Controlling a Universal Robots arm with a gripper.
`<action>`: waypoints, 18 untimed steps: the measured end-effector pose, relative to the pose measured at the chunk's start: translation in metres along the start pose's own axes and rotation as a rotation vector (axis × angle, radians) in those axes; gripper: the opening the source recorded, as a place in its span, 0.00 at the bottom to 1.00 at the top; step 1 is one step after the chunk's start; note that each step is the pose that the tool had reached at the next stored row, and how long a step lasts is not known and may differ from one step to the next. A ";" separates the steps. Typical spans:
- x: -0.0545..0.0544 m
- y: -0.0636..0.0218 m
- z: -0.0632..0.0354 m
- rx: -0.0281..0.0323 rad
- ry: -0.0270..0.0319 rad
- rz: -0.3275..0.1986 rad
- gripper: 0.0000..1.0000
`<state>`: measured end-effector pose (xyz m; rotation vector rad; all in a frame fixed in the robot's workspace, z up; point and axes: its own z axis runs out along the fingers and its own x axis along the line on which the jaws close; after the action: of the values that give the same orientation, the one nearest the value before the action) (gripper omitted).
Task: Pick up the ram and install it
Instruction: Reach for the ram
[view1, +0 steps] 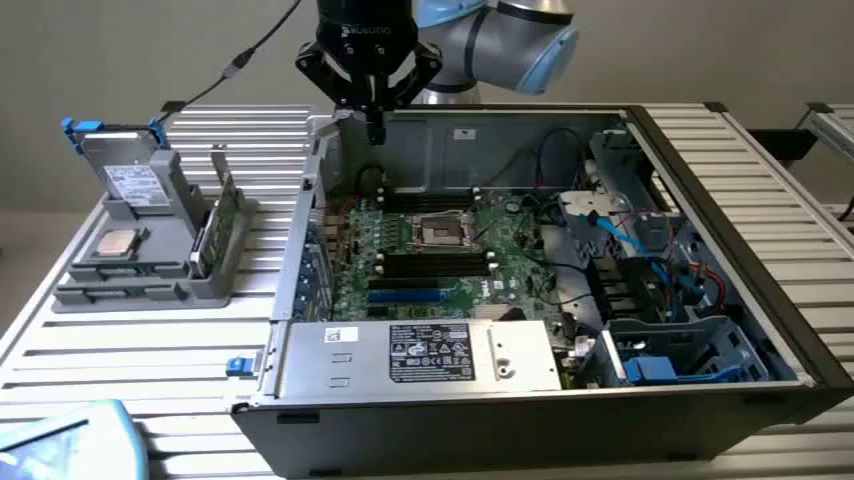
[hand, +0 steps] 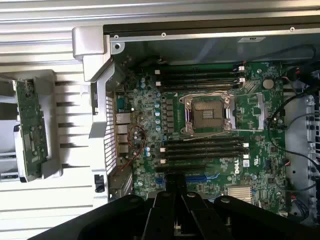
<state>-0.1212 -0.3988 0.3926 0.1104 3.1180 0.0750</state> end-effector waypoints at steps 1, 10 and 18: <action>0.000 0.0000 0.0000 0.0000 0.0000 0.000 0.10; 0.000 0.0000 0.0000 0.0000 0.0000 0.000 0.10; 0.017 -0.0012 -0.0003 0.0001 0.0000 0.000 0.10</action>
<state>-0.1382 -0.3988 0.3926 0.1106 3.1180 0.0749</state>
